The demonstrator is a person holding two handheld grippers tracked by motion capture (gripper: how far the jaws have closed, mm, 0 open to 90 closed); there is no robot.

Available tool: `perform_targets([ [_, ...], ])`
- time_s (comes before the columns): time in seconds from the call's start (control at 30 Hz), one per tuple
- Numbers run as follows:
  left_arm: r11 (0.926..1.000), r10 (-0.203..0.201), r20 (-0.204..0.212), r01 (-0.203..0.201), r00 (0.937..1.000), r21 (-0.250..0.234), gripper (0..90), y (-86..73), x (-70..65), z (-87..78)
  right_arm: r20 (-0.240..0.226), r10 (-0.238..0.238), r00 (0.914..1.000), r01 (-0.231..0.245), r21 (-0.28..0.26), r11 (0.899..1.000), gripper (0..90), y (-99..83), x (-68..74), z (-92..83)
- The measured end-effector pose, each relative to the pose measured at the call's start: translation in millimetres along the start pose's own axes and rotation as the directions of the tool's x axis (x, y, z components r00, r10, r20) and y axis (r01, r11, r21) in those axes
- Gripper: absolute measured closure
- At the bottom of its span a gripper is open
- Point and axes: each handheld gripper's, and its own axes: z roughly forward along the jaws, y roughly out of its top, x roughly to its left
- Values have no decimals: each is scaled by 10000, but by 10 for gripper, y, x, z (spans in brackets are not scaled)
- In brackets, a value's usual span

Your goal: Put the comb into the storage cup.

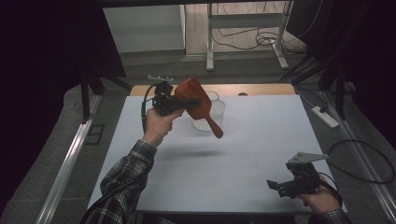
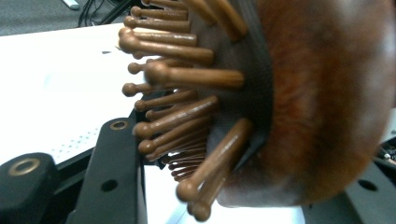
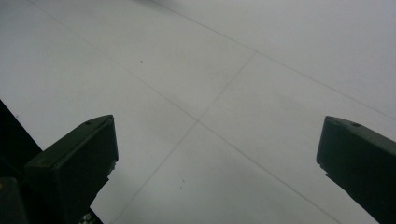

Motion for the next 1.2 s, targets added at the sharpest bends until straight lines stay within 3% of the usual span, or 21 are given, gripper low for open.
perform_targets([
  [0.2,9999,-119,-120,118,9999,-116,515,50,47,-40,383,357,9986,-357,-20,9994,0,-72,-26,-88],
  [0.57,9992,-253,-291,244,9993,-319,515,134,109,-83,927,579,9940,-590,91,9982,0,-134,-37,-193],
  [1.2,9959,-572,-961,500,9937,-756,516,347,225,-122,961,593,9936,-604,88,9981,0,-152,-28,-216],
])
